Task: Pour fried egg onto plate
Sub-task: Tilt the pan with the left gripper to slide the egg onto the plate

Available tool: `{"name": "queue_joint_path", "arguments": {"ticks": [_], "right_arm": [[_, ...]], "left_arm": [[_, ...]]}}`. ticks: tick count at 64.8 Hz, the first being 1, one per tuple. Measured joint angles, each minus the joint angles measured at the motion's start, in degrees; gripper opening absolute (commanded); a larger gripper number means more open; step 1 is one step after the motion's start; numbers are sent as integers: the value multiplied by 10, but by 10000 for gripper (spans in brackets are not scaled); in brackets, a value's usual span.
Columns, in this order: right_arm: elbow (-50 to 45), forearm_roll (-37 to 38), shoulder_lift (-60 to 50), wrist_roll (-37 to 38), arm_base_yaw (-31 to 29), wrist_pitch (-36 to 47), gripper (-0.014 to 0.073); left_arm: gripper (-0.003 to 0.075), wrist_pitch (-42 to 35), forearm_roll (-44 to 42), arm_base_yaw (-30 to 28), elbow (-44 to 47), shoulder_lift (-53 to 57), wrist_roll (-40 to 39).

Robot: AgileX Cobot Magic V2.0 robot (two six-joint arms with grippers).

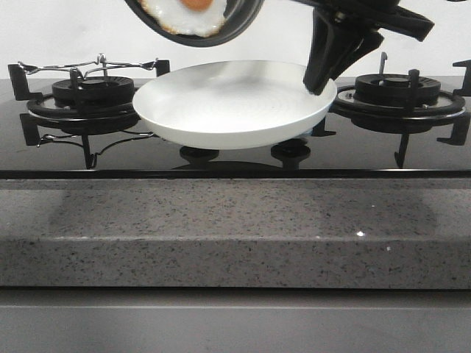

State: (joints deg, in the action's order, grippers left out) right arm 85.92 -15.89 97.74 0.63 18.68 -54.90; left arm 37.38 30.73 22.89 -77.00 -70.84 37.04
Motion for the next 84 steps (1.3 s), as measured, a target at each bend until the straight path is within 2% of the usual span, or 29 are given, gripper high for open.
{"name": "queue_joint_path", "arguments": {"ticks": [18, 55, 62, 70, 84], "right_arm": [[0, 0, 0, 0, 0, 0, -67], [0, 0, 0, 0, 0, -1, -67], [0, 0, 0, 0, 0, -1, -67], [0, 0, 0, 0, 0, -1, -67], [0, 0, 0, 0, 0, -1, -67]], "left_arm": [[-19, -12, -72, 49, 0, 0, 1], [-19, -22, -94, 41, 1, 0, -7], [-19, -22, -92, 8, 1, 0, -49], [-19, -14, -64, -66, 1, -8, -94], [-19, 37, 121, -223, 1, -63, -99]]}}
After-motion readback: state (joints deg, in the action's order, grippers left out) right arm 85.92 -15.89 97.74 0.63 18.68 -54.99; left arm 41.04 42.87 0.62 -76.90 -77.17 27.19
